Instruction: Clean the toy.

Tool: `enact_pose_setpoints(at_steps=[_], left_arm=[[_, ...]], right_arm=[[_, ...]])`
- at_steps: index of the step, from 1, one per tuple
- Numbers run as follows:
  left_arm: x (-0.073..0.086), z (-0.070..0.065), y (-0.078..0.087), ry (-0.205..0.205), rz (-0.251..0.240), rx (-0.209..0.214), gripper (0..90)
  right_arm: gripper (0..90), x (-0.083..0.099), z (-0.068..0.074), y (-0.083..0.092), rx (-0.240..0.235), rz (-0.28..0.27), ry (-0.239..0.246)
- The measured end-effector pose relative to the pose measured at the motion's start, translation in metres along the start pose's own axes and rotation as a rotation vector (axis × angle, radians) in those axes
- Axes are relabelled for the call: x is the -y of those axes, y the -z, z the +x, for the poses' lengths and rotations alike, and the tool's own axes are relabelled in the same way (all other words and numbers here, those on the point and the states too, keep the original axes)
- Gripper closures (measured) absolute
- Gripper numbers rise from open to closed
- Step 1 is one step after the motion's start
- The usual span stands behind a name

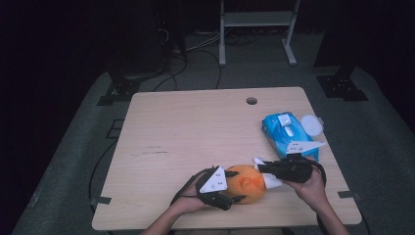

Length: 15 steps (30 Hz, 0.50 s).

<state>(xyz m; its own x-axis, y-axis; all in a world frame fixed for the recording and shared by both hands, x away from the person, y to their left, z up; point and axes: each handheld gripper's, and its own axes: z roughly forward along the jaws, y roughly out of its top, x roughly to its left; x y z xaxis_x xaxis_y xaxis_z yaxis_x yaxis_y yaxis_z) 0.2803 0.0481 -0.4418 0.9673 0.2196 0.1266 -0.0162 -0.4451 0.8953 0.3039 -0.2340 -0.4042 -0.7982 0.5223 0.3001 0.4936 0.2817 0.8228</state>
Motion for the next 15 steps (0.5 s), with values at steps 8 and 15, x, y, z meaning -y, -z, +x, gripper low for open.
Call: enact_pose_setpoints(at_steps=[8,15], left_arm=[[0.003,0.008,-0.001,0.151,-0.02,-0.07,30.6],[0.008,0.018,0.003,0.245,-0.048,-0.043,31.6]], right_arm=[[81.2,-0.016,0.043,-0.013,-0.133,-0.049,0.124],[81.2,-0.004,0.013,-0.009,-0.056,-0.06,0.048]])
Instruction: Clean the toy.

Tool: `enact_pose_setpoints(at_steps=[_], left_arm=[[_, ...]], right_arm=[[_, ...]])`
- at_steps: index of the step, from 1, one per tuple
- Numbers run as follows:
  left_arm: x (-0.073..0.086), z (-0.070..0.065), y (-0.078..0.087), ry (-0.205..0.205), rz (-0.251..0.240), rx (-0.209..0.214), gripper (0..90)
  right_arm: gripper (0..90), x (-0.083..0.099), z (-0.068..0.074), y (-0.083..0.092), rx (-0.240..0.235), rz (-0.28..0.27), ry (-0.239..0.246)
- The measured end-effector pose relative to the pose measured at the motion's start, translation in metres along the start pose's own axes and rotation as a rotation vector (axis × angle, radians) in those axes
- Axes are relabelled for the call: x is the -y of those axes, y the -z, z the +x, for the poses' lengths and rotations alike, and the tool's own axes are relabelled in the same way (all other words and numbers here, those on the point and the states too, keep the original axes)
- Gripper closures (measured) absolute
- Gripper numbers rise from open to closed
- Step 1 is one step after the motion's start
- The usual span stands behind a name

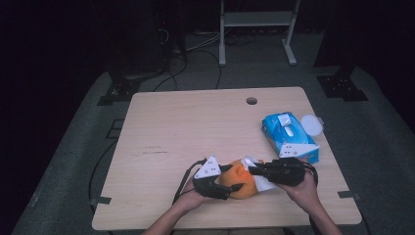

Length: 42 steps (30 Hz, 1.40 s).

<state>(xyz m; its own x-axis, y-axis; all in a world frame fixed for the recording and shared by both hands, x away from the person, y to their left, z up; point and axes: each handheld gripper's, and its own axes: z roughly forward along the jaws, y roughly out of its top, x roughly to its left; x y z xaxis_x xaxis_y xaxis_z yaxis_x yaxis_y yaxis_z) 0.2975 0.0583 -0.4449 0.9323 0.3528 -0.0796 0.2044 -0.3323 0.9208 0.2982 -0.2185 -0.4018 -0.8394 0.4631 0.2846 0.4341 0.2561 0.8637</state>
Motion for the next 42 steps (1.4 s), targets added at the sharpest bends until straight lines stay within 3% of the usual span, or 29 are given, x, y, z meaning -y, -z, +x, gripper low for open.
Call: enact_pose_setpoints(at_steps=[5,9,15,19,23,28,30,32,35,37,39,42], left_arm=[[0.001,0.005,0.002,0.03,-0.008,0.011,31.6],[0.002,0.007,0.003,0.04,-0.009,0.022,31.5],[0.002,0.009,0.005,0.039,-0.01,0.013,31.5],[0.002,0.01,0.008,0.04,-0.018,-0.004,31.8],[0.001,0.014,0.015,0.055,-0.036,-0.014,34.8],[-0.003,0.019,0.022,0.048,-0.035,-0.064,36.4],[-0.003,0.021,0.024,0.062,-0.042,-0.084,36.5],[-0.003,0.023,0.025,0.056,-0.04,-0.103,36.5],[-0.006,0.019,0.024,0.015,-0.025,-0.138,36.4],[-0.007,0.014,0.02,-0.01,-0.012,-0.143,35.8],[-0.008,0.007,0.015,-0.043,0.009,-0.131,34.0],[-0.009,-0.004,0.007,-0.1,0.032,-0.098,30.8]], right_arm=[[80.7,0.008,-0.017,0.005,0.074,0.024,-0.04],[80.3,0.013,-0.027,0.007,0.094,0.03,-0.081],[80.0,0.015,-0.032,0.009,0.133,0.045,-0.095],[80.0,0.017,-0.036,0.012,0.168,0.067,-0.094],[80.1,0.019,-0.039,0.018,0.175,0.074,-0.1],[79.2,0.021,-0.04,0.029,0.191,0.1,-0.085],[74.7,0.026,-0.042,0.034,0.2,0.121,-0.089],[70.6,0.033,-0.044,0.039,0.225,0.153,-0.084],[65.8,0.042,-0.048,0.045,0.236,0.171,-0.11],[63.0,0.042,-0.048,0.047,0.235,0.159,-0.121],[60.9,0.038,-0.045,0.047,0.215,0.131,-0.117],[57.4,0.03,-0.033,0.042,0.143,0.076,-0.099]])
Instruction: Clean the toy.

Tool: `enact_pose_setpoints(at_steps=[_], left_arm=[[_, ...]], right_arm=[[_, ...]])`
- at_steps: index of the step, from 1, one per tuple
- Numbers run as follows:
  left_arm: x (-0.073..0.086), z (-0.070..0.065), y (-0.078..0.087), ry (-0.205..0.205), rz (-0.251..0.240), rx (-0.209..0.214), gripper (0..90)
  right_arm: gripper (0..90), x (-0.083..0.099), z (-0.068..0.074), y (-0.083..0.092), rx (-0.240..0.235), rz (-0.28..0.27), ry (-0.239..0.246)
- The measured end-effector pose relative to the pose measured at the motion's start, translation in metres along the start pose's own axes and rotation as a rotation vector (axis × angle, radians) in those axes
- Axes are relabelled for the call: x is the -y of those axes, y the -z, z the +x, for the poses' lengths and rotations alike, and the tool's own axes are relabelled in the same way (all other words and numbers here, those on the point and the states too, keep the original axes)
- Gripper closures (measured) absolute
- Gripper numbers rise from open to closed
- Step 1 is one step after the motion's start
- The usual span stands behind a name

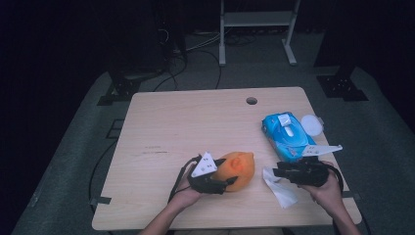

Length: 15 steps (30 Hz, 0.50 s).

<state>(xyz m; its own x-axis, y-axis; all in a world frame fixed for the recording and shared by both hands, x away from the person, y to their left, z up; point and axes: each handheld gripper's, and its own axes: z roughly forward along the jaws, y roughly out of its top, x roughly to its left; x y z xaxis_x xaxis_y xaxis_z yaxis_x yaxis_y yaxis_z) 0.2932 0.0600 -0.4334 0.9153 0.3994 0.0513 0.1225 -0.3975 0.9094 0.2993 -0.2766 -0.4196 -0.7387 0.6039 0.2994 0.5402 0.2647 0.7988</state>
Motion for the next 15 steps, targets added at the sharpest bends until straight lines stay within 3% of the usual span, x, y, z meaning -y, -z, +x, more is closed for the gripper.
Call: enact_pose_setpoints(at_steps=[3,7,13,15], left_arm=[[-0.003,-0.006,-0.001,-0.027,0.002,0.112,26.9],[-0.006,-0.013,0.0,-0.074,0.037,0.148,23.8],[-0.009,-0.006,0.007,-0.023,0.035,0.258,21.4],[-0.012,-0.003,0.01,-0.001,0.015,0.27,19.3]], right_arm=[[56.9,-0.007,0.014,-0.005,-0.034,-0.03,0.035],[57.5,-0.012,0.026,-0.009,-0.061,-0.044,0.064],[56.6,-0.008,0.031,-0.019,-0.1,-0.023,0.068],[56.5,-0.007,0.032,-0.022,-0.118,-0.017,0.065]])
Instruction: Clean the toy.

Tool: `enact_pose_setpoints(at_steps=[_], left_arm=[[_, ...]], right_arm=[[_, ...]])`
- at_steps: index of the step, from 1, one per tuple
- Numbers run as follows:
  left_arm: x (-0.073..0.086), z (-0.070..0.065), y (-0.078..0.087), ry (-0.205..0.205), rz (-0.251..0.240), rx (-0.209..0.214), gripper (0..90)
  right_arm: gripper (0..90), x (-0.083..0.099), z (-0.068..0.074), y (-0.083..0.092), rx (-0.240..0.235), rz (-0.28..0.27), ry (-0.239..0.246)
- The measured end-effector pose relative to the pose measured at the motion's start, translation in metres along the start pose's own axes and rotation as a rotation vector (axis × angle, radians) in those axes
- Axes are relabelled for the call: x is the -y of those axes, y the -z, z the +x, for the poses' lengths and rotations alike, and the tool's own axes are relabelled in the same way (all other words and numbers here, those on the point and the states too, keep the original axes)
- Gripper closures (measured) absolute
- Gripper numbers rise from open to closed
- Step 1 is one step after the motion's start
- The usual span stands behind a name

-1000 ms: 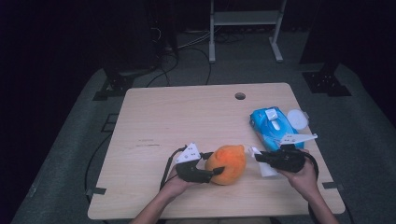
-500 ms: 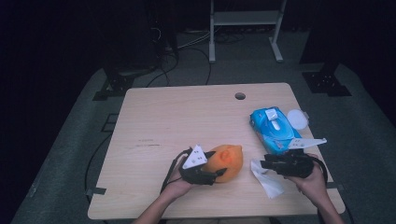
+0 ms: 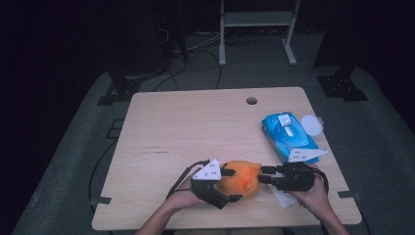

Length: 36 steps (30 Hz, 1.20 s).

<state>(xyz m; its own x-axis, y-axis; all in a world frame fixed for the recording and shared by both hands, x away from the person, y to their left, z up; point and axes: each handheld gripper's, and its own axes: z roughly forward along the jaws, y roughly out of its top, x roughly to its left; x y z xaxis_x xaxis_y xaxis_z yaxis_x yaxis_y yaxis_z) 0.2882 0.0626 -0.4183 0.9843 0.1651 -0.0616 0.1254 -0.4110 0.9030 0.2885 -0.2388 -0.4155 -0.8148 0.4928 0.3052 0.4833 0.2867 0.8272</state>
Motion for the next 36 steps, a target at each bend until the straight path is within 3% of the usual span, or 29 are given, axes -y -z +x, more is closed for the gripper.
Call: enact_pose_setpoints(at_steps=[3,5,7,10,14,18,21,23,26,29,36], left_arm=[[-0.002,0.004,0.003,0.005,-0.017,-0.037,15.8],[-0.001,0.007,0.003,0.031,-0.034,-0.078,13.6],[0.002,0.009,0.0,0.054,-0.022,-0.074,13.7],[0.005,0.006,-0.004,0.026,0.008,-0.072,14.6],[0.001,0.002,-0.001,0.018,0.021,-0.036,18.4],[-0.002,0.0,0.002,0.004,0.042,0.005,21.1],[-0.004,0.002,0.005,0.004,0.025,-0.003,21.6],[-0.005,0.003,0.006,0.005,0.007,-0.036,20.2],[-0.008,0.008,0.005,0.045,-0.058,-0.083,19.7],[-0.008,0.011,0.0,0.072,-0.078,-0.099,19.7],[0.0,0.01,-0.021,0.084,-0.024,-0.091,19.2]], right_arm=[[56.4,0.001,0.003,-0.006,-0.011,0.04,0.03],[56.3,0.002,0.005,-0.007,-0.034,0.051,0.046],[55.6,0.001,0.007,-0.006,-0.036,0.065,0.061],[55.2,0.001,0.006,-0.002,-0.036,0.054,0.058],[54.7,-0.002,0.004,0.002,-0.035,0.016,0.038],[54.5,-0.001,0.004,-0.002,-0.029,0.035,0.04],[54.0,0.0,0.004,-0.003,-0.038,0.042,0.041],[52.5,0.001,0.003,-0.003,-0.064,0.056,0.046],[52.3,0.004,0.003,-0.005,-0.092,0.092,0.06],[51.7,0.004,0.003,-0.004,-0.099,0.103,0.075],[50.5,0.004,0.005,-0.005,-0.104,0.113,0.097]])
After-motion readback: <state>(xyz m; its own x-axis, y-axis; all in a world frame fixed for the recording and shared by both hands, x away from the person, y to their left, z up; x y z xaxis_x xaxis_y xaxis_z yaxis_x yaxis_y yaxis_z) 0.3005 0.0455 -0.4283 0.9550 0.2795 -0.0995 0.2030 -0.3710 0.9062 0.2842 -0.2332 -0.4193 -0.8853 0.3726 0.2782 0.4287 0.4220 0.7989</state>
